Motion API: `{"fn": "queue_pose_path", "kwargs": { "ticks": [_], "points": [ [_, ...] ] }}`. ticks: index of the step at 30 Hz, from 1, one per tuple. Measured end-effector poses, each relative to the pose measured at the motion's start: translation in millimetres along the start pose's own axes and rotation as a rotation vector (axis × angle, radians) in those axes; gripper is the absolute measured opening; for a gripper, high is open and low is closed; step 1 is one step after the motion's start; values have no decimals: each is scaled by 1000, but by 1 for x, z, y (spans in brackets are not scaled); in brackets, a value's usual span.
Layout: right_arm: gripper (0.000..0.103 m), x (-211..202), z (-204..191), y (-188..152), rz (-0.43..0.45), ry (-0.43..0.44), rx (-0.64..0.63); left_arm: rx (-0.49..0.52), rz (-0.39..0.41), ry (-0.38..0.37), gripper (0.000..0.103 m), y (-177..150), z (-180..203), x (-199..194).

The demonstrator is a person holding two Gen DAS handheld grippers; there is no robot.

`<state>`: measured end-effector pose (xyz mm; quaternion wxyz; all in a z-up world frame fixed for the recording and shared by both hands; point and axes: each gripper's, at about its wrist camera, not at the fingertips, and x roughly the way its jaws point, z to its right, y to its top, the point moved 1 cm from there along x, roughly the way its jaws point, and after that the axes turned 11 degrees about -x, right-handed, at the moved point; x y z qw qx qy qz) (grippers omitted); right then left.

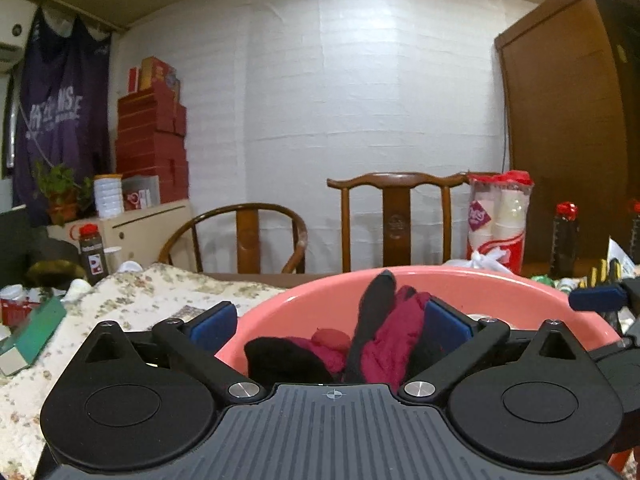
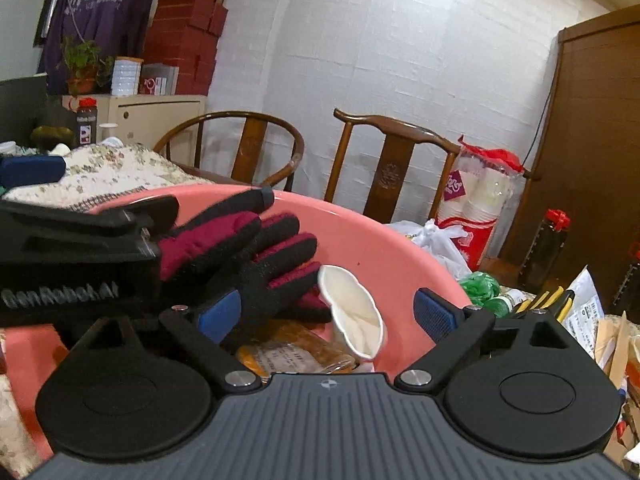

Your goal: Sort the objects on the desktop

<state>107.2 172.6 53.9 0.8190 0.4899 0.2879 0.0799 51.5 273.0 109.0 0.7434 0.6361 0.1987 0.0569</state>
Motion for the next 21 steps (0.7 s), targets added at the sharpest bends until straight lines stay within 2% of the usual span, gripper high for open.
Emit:
{"fn": "queue_pose_path", "kwargs": {
  "ticks": [11, 14, 21],
  "points": [
    [95, -16, -3, 3, 31, 3, 18, -2, 21, 64, 103, 3, 6, -11],
    [95, -21, -1, 4, 40, 2, 31, -8, 17, 59, 103, 7, 6, -16],
    [96, -47, 5, -1, 62, 18, 105, 32, 42, 48, 103, 12, 20, -54]
  ]
}}
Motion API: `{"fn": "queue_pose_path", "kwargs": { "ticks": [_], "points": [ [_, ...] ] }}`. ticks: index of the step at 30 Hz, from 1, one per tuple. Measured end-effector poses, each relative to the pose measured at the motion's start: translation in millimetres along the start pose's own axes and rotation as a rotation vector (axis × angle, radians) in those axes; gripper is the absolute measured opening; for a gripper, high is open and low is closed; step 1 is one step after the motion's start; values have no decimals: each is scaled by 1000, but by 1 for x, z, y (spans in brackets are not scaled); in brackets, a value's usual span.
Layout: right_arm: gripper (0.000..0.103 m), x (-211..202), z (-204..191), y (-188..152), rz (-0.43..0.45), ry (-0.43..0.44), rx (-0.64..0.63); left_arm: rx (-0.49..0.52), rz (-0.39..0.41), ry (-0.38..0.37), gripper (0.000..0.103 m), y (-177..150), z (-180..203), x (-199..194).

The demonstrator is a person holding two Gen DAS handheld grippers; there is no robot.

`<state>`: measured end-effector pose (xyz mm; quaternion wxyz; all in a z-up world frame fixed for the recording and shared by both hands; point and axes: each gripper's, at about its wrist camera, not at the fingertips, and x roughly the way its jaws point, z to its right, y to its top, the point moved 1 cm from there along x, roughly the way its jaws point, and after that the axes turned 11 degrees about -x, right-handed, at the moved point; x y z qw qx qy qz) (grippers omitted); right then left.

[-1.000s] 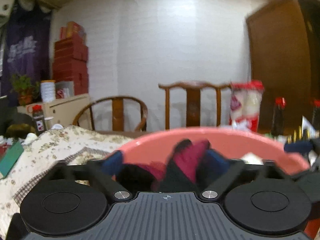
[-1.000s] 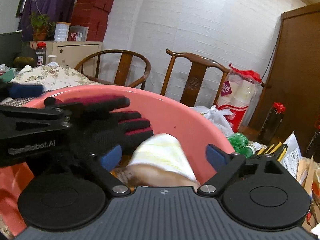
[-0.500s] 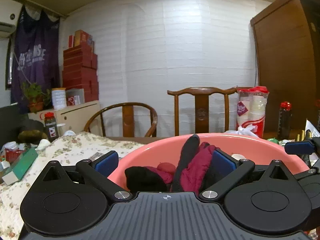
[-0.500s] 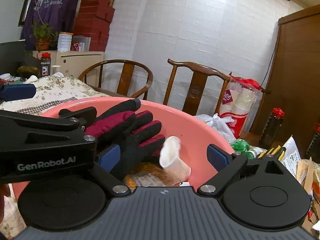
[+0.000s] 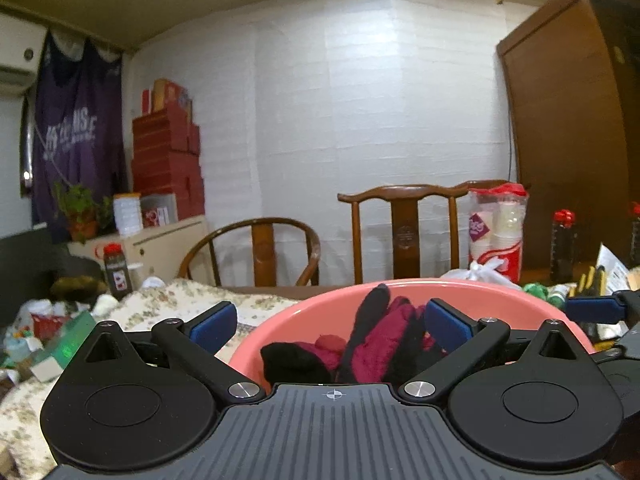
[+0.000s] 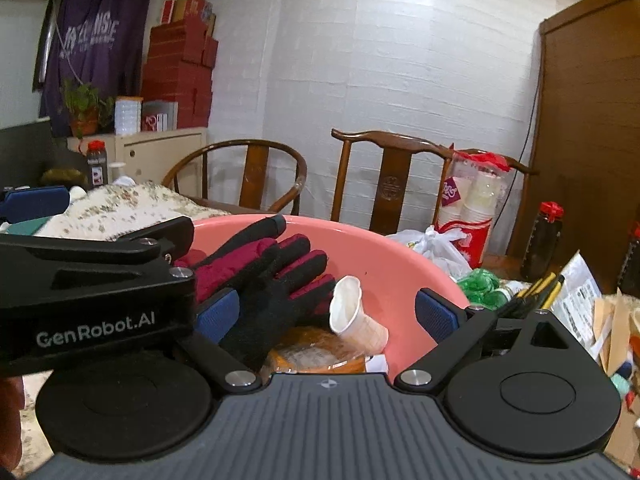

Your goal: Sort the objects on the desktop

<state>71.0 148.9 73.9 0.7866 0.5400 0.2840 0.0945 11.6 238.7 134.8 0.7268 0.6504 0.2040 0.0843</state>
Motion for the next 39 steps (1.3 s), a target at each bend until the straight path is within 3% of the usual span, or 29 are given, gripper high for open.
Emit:
{"fn": "queue_pose_path", "kwargs": {
  "ticks": [4, 10, 15, 29, 39],
  "points": [
    [97, -20, -1, -9, 8, -7, 4, 7, 7, 0, 103, -5, 10, -26],
    [99, -58, -5, -25, 40, -9, -4, -64, -11, -16, 103, -17, 15, -61],
    [99, -77, -8, -37, 49, 8, -20, -88, -6, 18, 103, -28, 20, -81],
    [100, -86, -15, -73, -3, 58, 17, -47, -112, 46, 103, -58, 24, -92],
    [100, -76, 2, -82, -33, 51, 43, -37, -148, 54, 103, -58, 31, -89]
  ]
}}
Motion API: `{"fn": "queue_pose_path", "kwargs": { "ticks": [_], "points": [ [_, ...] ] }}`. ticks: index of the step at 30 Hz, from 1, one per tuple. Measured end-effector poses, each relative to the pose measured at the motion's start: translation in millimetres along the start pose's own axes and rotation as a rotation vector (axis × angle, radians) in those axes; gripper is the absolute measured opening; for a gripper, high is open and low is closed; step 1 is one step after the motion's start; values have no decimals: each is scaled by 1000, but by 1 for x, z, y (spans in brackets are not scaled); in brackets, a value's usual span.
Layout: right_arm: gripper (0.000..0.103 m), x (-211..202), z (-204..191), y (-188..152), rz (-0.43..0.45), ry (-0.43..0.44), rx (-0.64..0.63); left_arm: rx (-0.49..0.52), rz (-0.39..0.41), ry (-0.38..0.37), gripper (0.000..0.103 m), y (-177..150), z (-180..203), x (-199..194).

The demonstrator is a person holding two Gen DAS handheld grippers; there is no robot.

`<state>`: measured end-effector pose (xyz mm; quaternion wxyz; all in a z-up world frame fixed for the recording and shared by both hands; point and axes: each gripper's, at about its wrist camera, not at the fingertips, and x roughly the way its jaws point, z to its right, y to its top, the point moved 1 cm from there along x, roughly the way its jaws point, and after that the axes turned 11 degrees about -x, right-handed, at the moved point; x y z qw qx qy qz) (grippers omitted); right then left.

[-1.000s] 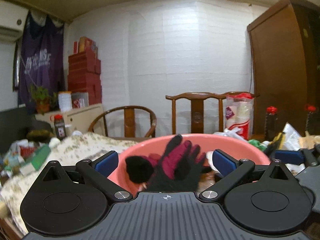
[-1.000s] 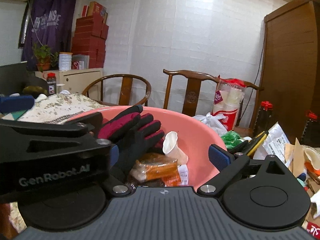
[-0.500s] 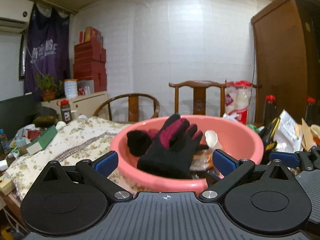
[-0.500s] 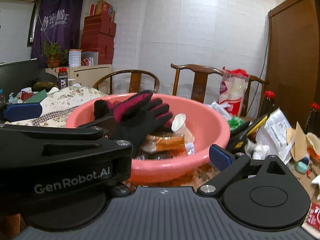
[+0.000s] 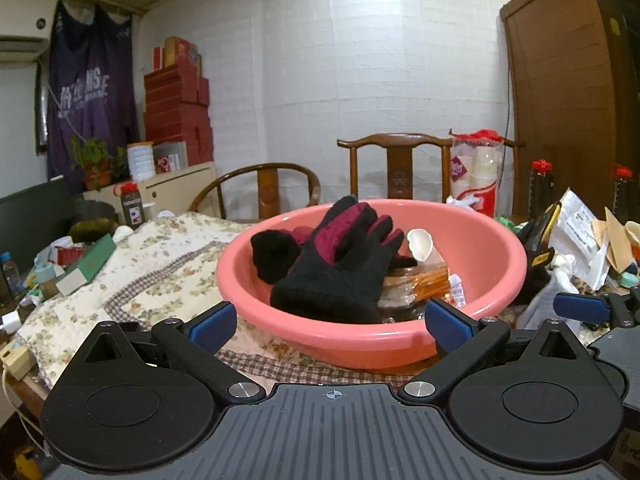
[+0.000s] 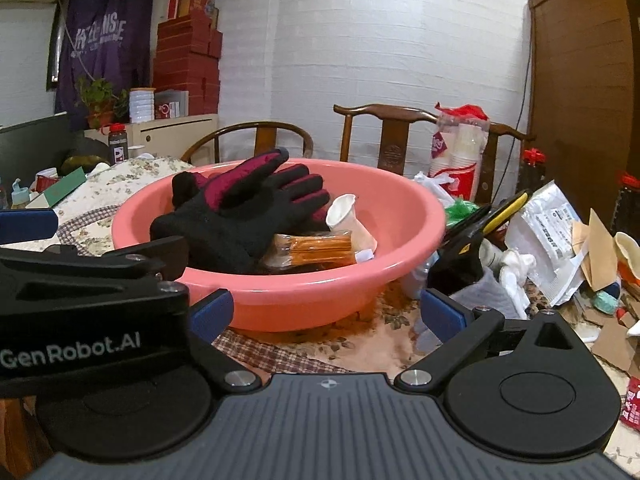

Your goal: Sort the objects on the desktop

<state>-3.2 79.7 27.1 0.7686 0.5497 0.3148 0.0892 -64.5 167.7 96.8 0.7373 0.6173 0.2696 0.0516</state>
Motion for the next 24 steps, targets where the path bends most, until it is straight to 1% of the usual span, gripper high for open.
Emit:
{"fn": "queue_pose_path", "kwargs": {
  "ticks": [7, 16, 19, 21, 24],
  "points": [
    [100, 4, 4, 0, -1, -18, -12, 0, -16, -5, 103, 1, 5, 6],
    [100, 7, 11, -3, -10, -35, 6, 1, -44, -26, 103, 0, 13, 13],
    [100, 8, 12, -4, -16, -39, 6, 10, -34, -6, 103, -2, 15, 13],
    [100, 9, 11, -5, -15, -36, 4, 28, -12, 27, 103, -3, 17, 12],
    [100, 9, 11, -4, -16, -35, 0, 29, -18, 23, 103, -1, 16, 14]
  ]
}}
